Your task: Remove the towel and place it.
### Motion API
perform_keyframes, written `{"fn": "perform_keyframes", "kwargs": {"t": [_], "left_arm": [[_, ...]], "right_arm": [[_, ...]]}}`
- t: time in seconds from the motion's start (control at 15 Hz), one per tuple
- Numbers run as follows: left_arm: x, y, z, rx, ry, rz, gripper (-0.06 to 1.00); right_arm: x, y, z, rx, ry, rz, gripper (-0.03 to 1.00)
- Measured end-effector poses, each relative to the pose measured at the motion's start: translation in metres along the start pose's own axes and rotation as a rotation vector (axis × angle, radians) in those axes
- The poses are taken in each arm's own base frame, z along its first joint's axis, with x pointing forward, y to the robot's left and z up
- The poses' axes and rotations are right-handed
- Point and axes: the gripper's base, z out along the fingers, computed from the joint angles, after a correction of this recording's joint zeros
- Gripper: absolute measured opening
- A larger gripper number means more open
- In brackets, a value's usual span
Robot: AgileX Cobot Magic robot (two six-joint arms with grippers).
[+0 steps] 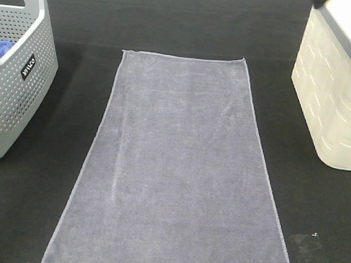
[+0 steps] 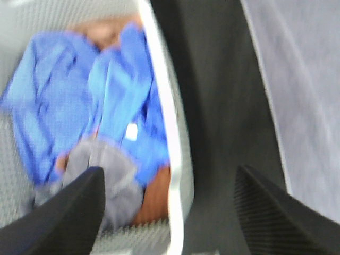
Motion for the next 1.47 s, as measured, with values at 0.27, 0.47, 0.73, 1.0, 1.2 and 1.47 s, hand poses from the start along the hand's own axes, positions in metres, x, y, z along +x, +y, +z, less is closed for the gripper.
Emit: {"fn": "perform_keyframes", "kwargs": {"t": [0.27, 0.47, 0.73, 1.0, 1.2, 1.47], "left_arm": [[0.085, 0.017, -0.047, 0.047, -0.042, -0.033, 0.66], [0.150, 0.024, -0.062, 0.083, -0.080, -0.054, 0.66], [0.231, 0.027, -0.065, 0.149, -0.159, -0.032, 0.66], [0.284, 0.019, -0.059, 0.277, -0.300, 0.012, 0.66], [0.293, 0.015, -0.052, 0.306, -0.345, 0.029, 0.66], [0.291, 0.012, -0.046, 0.314, -0.407, 0.058, 0.66]], "right_arm": [[0.082, 0.001, -0.026, -0.013, 0.024, 0.003, 0.78], [0.147, 0.001, -0.034, -0.013, 0.024, 0.003, 0.78], [0.230, 0.002, -0.029, -0.013, -0.008, 0.003, 0.78], [0.298, 0.002, -0.018, -0.012, -0.129, 0.004, 0.78], [0.318, 0.002, -0.022, -0.017, -0.233, 0.005, 0.78], [0.336, 0.002, -0.029, -0.012, -0.441, -0.015, 0.78]]}}
